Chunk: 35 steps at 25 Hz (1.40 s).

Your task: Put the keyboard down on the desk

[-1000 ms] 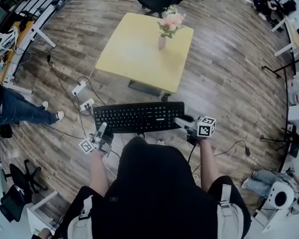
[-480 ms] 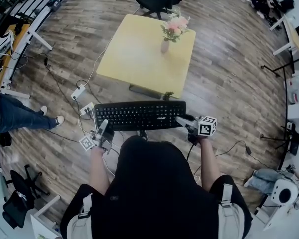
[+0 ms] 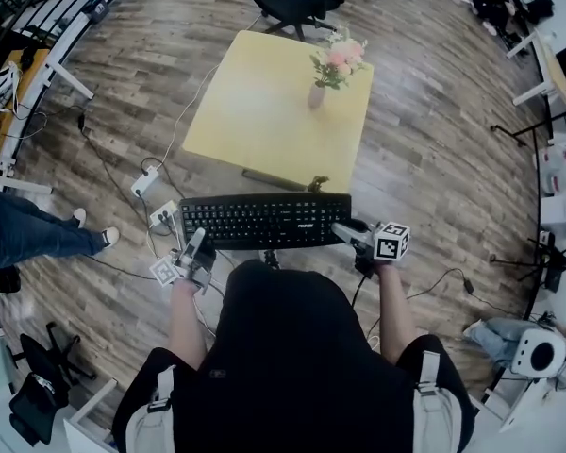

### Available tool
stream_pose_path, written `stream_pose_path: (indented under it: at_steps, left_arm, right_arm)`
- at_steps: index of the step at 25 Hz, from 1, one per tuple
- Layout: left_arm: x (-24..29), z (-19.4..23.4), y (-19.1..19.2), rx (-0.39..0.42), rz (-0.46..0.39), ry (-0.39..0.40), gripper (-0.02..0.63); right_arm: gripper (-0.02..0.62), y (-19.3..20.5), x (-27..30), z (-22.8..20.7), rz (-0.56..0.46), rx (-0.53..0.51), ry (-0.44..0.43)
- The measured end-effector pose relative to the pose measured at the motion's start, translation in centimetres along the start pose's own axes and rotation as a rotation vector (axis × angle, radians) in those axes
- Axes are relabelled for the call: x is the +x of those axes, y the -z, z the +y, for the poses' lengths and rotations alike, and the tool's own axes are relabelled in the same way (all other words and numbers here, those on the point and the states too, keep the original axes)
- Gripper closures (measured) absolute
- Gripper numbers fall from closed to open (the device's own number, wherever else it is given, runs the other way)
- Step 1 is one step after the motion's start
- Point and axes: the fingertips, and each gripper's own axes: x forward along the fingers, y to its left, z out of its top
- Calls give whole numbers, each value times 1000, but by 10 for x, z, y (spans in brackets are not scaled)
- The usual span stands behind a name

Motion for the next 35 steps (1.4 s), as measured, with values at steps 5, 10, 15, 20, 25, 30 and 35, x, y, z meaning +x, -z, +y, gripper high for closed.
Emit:
stream_pose_path:
  at_steps: [5,10,15,20,25,30,35]
  left_arm:
    - [20,13,-18,-3,47,5,525]
    - [39,19,-35,-7,94,19,525]
    - [46,25,-48,-9,119,19,525]
    - [48,30,-49,-15,136,12,525]
    - [52,27,-51,-15,145,24,525]
    - [51,29,-51,-18,144,14,525]
    - [54,29,-51,-18,151,5,525]
  right_arm:
    - [443,-7,7,-11,-30,9,32]
    - [443,-16,14,-15,-69,16,53]
    - [443,-14,22,-19,-90,26,66]
    - [442,-15,23,-20,-99,25,82]
    - [442,-11,25,-22,-90,31,88]
    - [440,-13,25,-23,-92,29,90]
    - [440,-16,26,-26,-82,27,83]
